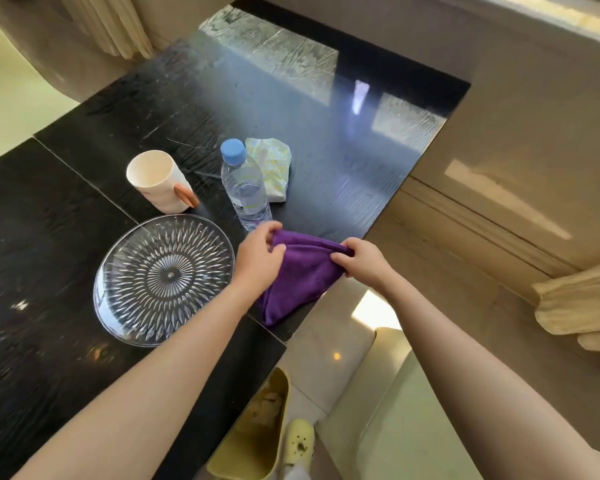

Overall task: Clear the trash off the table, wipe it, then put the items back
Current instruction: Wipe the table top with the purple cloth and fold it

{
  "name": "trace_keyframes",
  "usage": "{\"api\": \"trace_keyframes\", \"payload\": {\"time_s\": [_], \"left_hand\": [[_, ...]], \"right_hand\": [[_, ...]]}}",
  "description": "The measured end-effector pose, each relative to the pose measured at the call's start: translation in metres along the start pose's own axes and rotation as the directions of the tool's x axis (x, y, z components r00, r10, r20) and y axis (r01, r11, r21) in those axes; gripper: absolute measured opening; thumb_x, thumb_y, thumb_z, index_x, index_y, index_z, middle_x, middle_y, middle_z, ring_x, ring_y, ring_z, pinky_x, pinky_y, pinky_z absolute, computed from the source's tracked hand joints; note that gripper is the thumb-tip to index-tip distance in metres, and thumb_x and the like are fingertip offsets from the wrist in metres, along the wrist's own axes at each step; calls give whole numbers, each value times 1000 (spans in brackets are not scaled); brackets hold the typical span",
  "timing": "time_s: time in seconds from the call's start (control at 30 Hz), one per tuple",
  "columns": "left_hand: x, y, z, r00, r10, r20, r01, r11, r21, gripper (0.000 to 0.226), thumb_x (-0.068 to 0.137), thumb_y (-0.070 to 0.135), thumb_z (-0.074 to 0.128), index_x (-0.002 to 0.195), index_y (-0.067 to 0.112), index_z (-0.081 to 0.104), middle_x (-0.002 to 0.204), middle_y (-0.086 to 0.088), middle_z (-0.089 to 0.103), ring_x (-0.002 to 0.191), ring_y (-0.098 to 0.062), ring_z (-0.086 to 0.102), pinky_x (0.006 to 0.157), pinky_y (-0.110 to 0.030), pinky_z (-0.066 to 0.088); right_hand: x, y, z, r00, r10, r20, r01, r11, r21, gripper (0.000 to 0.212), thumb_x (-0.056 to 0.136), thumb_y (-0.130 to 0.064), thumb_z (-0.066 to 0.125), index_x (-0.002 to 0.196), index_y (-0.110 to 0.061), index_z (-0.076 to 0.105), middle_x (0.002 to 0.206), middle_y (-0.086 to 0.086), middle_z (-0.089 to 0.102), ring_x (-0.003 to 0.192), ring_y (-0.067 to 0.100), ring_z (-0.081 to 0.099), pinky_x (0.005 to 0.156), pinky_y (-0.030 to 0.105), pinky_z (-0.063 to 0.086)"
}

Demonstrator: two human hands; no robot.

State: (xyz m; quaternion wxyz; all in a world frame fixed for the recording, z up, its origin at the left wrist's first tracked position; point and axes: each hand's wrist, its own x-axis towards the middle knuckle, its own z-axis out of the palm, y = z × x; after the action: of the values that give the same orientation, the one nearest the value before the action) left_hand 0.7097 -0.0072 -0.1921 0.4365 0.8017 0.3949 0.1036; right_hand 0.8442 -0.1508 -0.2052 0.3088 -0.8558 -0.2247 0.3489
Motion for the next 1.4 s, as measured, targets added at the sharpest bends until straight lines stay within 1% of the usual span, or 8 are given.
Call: {"api": "trace_keyframes", "payload": {"time_s": [0.23,0.47,0.67,0.8,0.93,1.13,1.27,1.4], "left_hand": [[-23,-42,14,989,-132,73,119,980,163,54,84,23,63,134,11,46,125,-14,56,110,-25,56,97,-35,42],[-30,-54,17,972,-200,121,189,977,101,51,72,39,74,117,20,59,107,0,52,96,-11,49,86,-24,37],[-26,-52,9,983,-83,161,86,996,-10,10,80,23,68,80,32,63,81,5,59,73,-7,53,67,-18,41],[-24,-46,13,981,-135,141,154,979,-131,12,85,24,63,77,33,63,84,3,62,73,-7,54,56,-5,43],[-37,-55,20,955,-192,227,226,964,-137,12,85,29,63,97,30,63,101,0,60,81,-12,59,71,-22,48],[-47,-60,14,864,-424,270,498,798,-340,42,84,19,67,122,11,51,102,-6,61,87,-21,63,77,-35,54],[-36,-53,9,798,-457,392,582,753,-306,36,82,9,68,116,3,58,91,-12,65,67,-18,59,66,-28,47],[-26,-51,2,942,-325,81,334,932,-140,13,82,11,65,95,9,66,77,2,60,72,-14,55,63,-23,43]], "right_hand": [[1,13,19,978,190,-87,-179,977,116,19,88,-22,48,93,-5,56,84,16,67,81,33,64,82,45,53],[-12,28,22,974,211,78,-218,801,558,42,86,-12,64,124,-2,48,106,10,60,82,18,60,72,30,52],[-7,17,25,942,270,199,-333,687,647,19,91,-2,41,108,-4,48,80,7,54,59,13,55,58,27,55],[-7,23,23,945,320,-70,-228,795,563,51,88,-15,56,133,-3,35,110,14,54,75,23,63,71,35,59],[-45,30,54,896,266,-356,-167,944,284,54,81,-33,67,120,-4,45,117,13,52,102,28,56,87,37,47],[-84,18,107,901,407,148,-409,687,601,33,87,-33,62,106,-8,53,84,2,60,72,13,61,61,24,54],[-80,5,101,926,363,102,-330,653,682,25,88,-23,61,103,-3,57,81,5,58,67,13,56,59,24,47],[-98,1,106,931,348,110,-303,568,765,24,90,-32,59,89,-9,52,66,1,53,52,8,49,48,18,42]]}}
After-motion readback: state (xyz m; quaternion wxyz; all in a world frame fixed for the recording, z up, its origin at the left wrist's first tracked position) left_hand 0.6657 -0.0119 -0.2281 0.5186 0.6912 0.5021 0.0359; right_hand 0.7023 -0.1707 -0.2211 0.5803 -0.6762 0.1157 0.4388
